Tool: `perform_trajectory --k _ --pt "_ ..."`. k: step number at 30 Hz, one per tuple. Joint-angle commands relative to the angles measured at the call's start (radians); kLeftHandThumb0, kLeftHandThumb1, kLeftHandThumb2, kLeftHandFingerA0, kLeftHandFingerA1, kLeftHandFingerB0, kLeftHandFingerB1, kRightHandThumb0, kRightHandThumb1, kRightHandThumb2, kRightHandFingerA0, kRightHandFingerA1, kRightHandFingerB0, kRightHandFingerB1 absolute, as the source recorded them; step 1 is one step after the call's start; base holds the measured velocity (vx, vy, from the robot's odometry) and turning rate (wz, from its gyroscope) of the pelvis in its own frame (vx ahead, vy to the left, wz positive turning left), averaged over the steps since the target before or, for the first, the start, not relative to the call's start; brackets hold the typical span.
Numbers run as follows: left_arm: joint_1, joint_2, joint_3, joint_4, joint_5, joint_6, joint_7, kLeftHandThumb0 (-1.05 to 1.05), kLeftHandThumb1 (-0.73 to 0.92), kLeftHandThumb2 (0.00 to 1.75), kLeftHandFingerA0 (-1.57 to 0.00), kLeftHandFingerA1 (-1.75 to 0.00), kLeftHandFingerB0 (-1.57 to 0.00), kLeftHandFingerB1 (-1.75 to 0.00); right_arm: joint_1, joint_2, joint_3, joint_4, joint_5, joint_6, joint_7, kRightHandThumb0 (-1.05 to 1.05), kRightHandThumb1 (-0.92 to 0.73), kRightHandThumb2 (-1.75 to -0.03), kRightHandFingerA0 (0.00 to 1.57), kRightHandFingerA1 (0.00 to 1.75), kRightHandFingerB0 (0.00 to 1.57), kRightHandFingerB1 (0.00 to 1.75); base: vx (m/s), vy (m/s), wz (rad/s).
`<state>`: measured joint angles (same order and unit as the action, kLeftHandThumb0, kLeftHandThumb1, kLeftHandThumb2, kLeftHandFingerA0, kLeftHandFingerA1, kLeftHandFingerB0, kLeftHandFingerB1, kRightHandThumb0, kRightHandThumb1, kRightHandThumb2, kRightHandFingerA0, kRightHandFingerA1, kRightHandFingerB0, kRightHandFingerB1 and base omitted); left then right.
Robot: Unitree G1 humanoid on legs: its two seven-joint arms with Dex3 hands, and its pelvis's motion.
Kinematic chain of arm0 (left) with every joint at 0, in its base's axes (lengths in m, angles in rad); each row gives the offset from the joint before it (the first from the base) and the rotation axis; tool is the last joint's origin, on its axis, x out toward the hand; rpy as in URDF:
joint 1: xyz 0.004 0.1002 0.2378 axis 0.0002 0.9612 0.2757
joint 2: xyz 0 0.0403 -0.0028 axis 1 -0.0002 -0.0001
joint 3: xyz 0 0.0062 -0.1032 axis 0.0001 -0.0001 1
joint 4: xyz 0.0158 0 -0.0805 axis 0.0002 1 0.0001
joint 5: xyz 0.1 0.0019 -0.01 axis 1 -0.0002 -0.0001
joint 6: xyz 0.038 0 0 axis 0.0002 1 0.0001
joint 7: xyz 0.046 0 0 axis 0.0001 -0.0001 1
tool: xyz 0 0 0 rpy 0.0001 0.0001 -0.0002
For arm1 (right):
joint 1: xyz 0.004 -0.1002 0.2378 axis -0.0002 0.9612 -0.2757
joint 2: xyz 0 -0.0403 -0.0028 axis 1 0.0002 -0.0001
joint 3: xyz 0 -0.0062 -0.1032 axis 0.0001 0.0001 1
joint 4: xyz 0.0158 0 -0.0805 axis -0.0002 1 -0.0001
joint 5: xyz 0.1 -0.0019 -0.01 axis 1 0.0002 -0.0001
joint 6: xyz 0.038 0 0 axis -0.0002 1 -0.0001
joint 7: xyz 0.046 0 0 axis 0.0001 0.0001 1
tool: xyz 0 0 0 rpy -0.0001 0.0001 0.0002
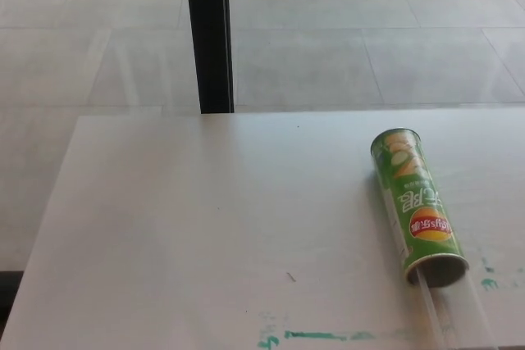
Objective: Use the right hand as a fist to push the chips tray inside its container kept in the middle of the desk
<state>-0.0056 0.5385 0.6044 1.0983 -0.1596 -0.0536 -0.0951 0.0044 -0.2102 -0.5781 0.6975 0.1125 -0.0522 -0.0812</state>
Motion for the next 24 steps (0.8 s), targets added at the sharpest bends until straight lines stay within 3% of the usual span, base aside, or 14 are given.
perform_trajectory --k 1,2,3,4,9,10,11,12,13,16,17,19,20,24 --pt "-0.027 0.051 0.112 0.06 -0.134 -0.009 -0.023 -0.71 0.92 0.67 -0.65 -0.64 -0.51 -0.5 -0.039 -0.033 -0.185 -0.149 0.165 0.02 -0.151 -0.74 -0.73 -1.15 0.72 1.01 0.43 0.66 0.0 0.0 0.0" --pt "-0.024 0.051 0.111 0.066 -0.127 -0.016 -0.033 -0.71 0.92 0.67 -0.65 -0.65 -0.51 -0.5 -0.061 -0.064 -0.204 -0.145 0.158 -0.009 -0.144 -0.79 -0.86 -0.66 0.79 1.08 0.51 0.62 0.0 0.0 0.0" --pt "-0.026 0.051 0.115 0.069 -0.126 -0.013 -0.037 -0.71 0.92 0.68 -0.63 -0.64 -0.5 -0.5 -0.075 -0.076 -0.213 -0.173 0.151 0.014 -0.153 -0.82 -0.66 -1.0 0.84 1.02 0.49 0.64 0.0 0.0 0.0" --pt "-0.027 0.052 0.116 0.073 -0.125 -0.015 -0.036 -0.71 0.92 0.67 -0.64 -0.65 -0.52 -0.5 -0.083 -0.078 -0.219 -0.186 0.15 0.02 -0.152 -0.79 -0.86 -0.66 0.77 1.05 0.53 0.56 0.0 0.0 0.0" --pt "-0.03 0.057 0.113 0.084 -0.125 -0.024 -0.038 -0.73 0.92 0.69 -0.64 -0.63 -0.49 -0.5 -0.165 -0.124 -0.219 -0.335 0.189 0.09 -0.108 -0.76 -0.86 -0.67 0.74 0.97 0.48 0.52 0.0 0.0 0.0" --pt "-0.033 0.058 0.116 0.087 -0.131 -0.019 -0.043 -0.73 0.92 0.68 -0.63 -0.63 -0.5 -0.49 -0.169 -0.126 -0.209 -0.396 0.185 0.131 -0.121 -0.77 -0.73 -1.14 0.76 0.92 0.41 0.6 0.0 0.0 0.0" --pt "-0.032 0.059 0.113 0.088 -0.131 -0.022 -0.047 -0.74 0.92 0.69 -0.63 -0.63 -0.49 -0.5 -0.172 -0.131 -0.201 -0.428 0.178 0.141 -0.125 -0.81 -0.86 -0.66 0.74 0.95 0.49 0.48 0.0 0.0 0.0" --pt "-0.033 0.06 0.109 0.086 -0.129 -0.021 -0.043 -0.71 0.74 1.11 -0.61 -0.7 -0.47 -0.61 -0.182 -0.138 -0.189 -0.472 0.161 0.164 -0.144 -0.81 -0.71 -1.15 0.77 0.9 0.45 0.59 0.0 0.0 0.0" --pt "-0.034 0.062 0.106 0.091 -0.127 -0.025 -0.037 -0.72 0.92 0.68 -0.64 -0.62 -0.5 -0.49 -0.213 -0.146 -0.171 -0.56 0.143 0.217 -0.185 -0.87 -0.85 -0.66 0.78 0.95 0.57 0.57 0.0 0.0 0.0" --pt "-0.033 0.062 0.103 0.094 -0.126 -0.029 -0.038 -0.72 0.92 0.69 -0.64 -0.62 -0.51 -0.49 -0.226 -0.154 -0.161 -0.603 0.136 0.227 -0.184 -0.9 -0.85 -0.66 0.79 0.94 0.57 0.63 0.0 0.0 0.0" --pt "-0.033 0.063 0.103 0.097 -0.127 -0.028 -0.038 -0.72 0.92 0.68 -0.63 -0.61 -0.5 -0.48 -0.233 -0.158 -0.148 -0.639 0.125 0.224 -0.181 -0.85 -0.63 -1.13 0.88 0.94 0.64 0.71 0.0 0.0 0.0" --pt "-0.036 0.063 0.104 0.097 -0.13 -0.021 -0.032 -0.73 0.92 0.68 -0.64 -0.61 -0.51 -0.49 -0.247 -0.161 -0.138 -0.695 0.132 0.246 -0.178 -0.87 -0.62 -1.13 0.9 0.95 0.64 0.73 0.0 0.0 0.0" --pt "-0.037 0.068 0.104 0.099 -0.13 -0.019 -0.033 -0.73 0.92 0.68 -0.64 -0.62 -0.51 -0.49 -0.246 -0.156 -0.129 -0.747 0.137 0.288 -0.187 -0.95 -0.83 -0.66 0.91 0.97 0.67 0.69 0.0 0.0 0.0" --pt "-0.036 0.07 0.097 0.098 -0.126 -0.02 -0.031 -0.73 0.92 0.69 -0.63 -0.62 -0.52 -0.49 -0.228 -0.144 -0.102 -0.875 0.181 0.346 -0.148 -0.96 -0.81 -0.66 0.98 0.9 0.73 0.64 0.0 0.0 0.0"
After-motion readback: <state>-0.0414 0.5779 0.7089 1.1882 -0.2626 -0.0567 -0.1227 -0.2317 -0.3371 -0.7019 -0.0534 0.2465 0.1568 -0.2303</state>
